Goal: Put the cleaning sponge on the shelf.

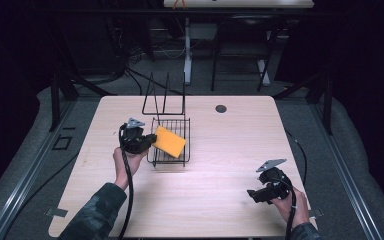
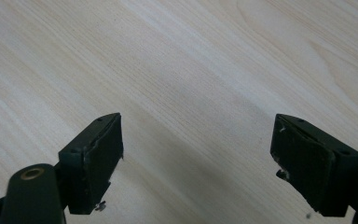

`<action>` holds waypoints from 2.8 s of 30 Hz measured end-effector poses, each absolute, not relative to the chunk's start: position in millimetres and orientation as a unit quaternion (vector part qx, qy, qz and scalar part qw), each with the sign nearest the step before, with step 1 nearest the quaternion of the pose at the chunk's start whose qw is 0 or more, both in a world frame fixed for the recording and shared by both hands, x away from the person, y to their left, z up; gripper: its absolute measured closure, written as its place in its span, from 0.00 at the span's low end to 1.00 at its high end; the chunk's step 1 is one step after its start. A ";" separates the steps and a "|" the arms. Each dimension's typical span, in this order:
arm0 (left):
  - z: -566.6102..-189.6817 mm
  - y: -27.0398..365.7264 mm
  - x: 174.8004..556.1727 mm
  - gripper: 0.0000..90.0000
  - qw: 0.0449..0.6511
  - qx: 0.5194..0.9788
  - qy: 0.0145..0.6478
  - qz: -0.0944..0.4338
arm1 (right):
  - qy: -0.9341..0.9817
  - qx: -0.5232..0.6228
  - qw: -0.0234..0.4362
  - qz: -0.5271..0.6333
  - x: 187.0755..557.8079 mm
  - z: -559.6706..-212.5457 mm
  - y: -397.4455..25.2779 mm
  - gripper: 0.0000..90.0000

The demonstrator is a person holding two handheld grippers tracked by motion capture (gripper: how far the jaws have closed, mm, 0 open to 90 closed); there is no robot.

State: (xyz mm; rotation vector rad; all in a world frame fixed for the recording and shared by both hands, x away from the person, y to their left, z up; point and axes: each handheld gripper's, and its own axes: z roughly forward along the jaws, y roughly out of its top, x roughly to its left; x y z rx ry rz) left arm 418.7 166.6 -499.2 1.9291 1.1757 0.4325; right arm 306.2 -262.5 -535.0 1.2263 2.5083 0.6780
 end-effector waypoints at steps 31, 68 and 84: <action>-508.9 163.0 425.0 0.43 0.317 0.844 0.413 0.133 | 0.867 0.421 0.128 0.233 305.8 -536.4 -261.8 0.18; -482.5 174.4 381.3 0.17 0.328 0.844 0.393 0.159 | 0.863 0.425 0.139 0.236 304.3 -533.1 -263.2 0.18; -483.3 199.8 342.4 0.08 0.316 0.834 0.409 0.194 | 0.862 0.425 0.141 0.237 305.4 -533.8 -262.1 0.18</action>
